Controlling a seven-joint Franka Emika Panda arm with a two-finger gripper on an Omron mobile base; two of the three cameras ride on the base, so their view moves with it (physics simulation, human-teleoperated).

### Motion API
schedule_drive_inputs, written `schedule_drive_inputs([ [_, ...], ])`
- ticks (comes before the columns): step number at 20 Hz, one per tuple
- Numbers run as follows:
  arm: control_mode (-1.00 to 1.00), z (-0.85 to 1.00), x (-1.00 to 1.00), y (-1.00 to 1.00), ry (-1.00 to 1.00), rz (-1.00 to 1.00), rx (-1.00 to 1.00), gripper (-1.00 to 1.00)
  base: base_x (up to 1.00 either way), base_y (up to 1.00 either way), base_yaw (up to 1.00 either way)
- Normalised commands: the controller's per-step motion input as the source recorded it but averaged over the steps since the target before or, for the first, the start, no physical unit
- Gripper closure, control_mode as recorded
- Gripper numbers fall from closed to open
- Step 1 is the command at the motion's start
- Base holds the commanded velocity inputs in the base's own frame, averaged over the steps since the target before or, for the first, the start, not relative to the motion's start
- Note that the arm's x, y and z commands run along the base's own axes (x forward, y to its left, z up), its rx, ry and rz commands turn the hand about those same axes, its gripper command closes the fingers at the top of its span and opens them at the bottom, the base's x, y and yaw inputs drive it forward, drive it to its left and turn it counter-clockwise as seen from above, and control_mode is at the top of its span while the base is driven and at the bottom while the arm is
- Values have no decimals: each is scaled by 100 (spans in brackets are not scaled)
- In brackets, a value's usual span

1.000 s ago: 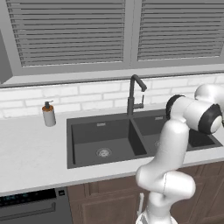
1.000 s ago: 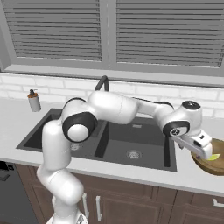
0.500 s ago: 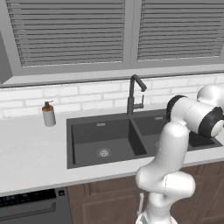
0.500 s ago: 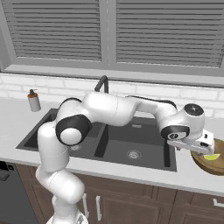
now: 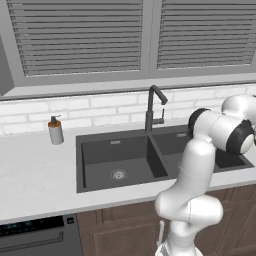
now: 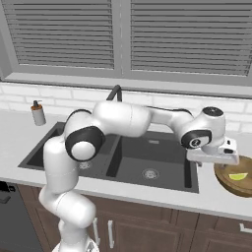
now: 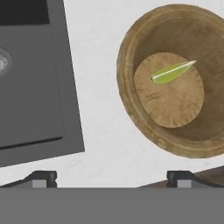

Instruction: Pick the lemon wedge from the sink and place it in the bowl. Then pick the bowl and place it in the microwave. Then close the microwave door and press the start button.

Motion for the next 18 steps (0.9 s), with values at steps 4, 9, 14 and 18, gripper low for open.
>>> schedule_drive_inputs([
  [4, -100, 0, 40, 8, 16, 1, -3, -100, 0, 0, 0],
  [9, -100, -10, 25, 0, 8, 9, 0, -100, 0, 0, 0],
  [14, -100, -8, 5, -23, 1, 10, 2, -100, 0, 0, 0],
  [18, -100, -8, 0, -34, 0, 8, 5, -100, 0, 0, 0],
])
